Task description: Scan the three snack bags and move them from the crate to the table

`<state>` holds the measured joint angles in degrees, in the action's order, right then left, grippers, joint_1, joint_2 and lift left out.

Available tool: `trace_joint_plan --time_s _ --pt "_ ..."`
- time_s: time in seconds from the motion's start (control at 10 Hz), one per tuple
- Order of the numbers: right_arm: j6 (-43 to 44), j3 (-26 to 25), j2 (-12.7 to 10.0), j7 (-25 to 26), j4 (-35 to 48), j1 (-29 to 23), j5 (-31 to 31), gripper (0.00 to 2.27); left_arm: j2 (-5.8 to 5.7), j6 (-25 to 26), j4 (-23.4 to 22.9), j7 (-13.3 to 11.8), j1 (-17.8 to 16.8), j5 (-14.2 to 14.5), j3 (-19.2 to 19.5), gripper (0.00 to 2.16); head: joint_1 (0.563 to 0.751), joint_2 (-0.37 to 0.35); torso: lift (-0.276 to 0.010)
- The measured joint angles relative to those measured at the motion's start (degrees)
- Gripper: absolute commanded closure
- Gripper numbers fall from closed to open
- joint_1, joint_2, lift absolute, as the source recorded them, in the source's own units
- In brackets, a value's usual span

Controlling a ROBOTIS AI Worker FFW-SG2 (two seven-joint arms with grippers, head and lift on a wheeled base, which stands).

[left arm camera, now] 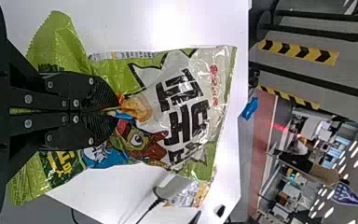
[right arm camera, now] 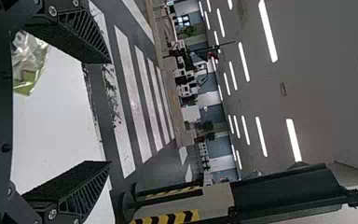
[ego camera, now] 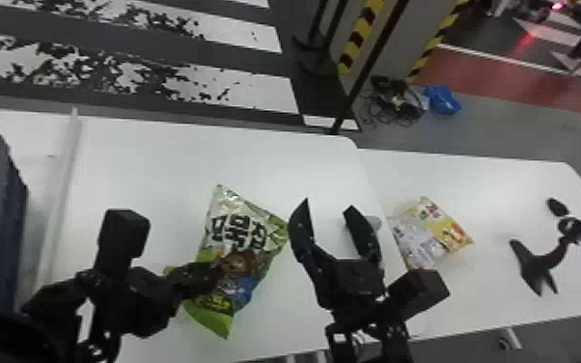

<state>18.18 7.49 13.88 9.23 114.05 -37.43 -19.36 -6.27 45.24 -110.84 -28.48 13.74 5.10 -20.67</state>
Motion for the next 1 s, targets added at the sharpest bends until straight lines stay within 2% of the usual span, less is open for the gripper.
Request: trace_joint_plan --time_s 0.2,0.3,0.5,0.6,0.7,1.0 --pt "0.14 -0.03 0.0 0.0 0.4 -0.02 -0.37 0.12 0.98 -5.46 6.61 0.76 -1.82 -2.19 -4.05 1.82 0.695 -0.35 -0.062" --pt "0.14 -0.03 0.0 -0.01 0.48 -0.16 -0.45 0.12 2.12 -8.26 9.92 0.47 -3.17 -3.23 -6.1 1.82 0.695 -0.35 -0.062" --pt "0.64 -0.28 0.05 -0.09 0.83 -1.02 -0.53 0.12 4.81 -12.38 16.19 0.55 -6.73 -3.55 -9.18 1.78 0.695 -0.35 -0.062" --pt "1.41 -0.68 0.11 -0.15 1.05 -1.67 -0.76 0.12 5.87 -14.24 19.44 1.01 -8.51 -3.63 -10.41 1.05 0.695 -0.35 -0.062" --pt "1.96 -1.34 0.22 -0.24 1.32 -2.32 -1.17 0.12 6.16 -16.55 22.13 2.34 -9.81 -3.72 -11.72 0.0 0.695 -0.35 -0.062" --pt "3.02 -2.82 0.51 -0.77 1.86 -3.58 -2.57 0.12 6.26 -17.54 24.38 3.52 -11.03 -5.15 -13.27 0.03 0.695 -0.35 -0.062"
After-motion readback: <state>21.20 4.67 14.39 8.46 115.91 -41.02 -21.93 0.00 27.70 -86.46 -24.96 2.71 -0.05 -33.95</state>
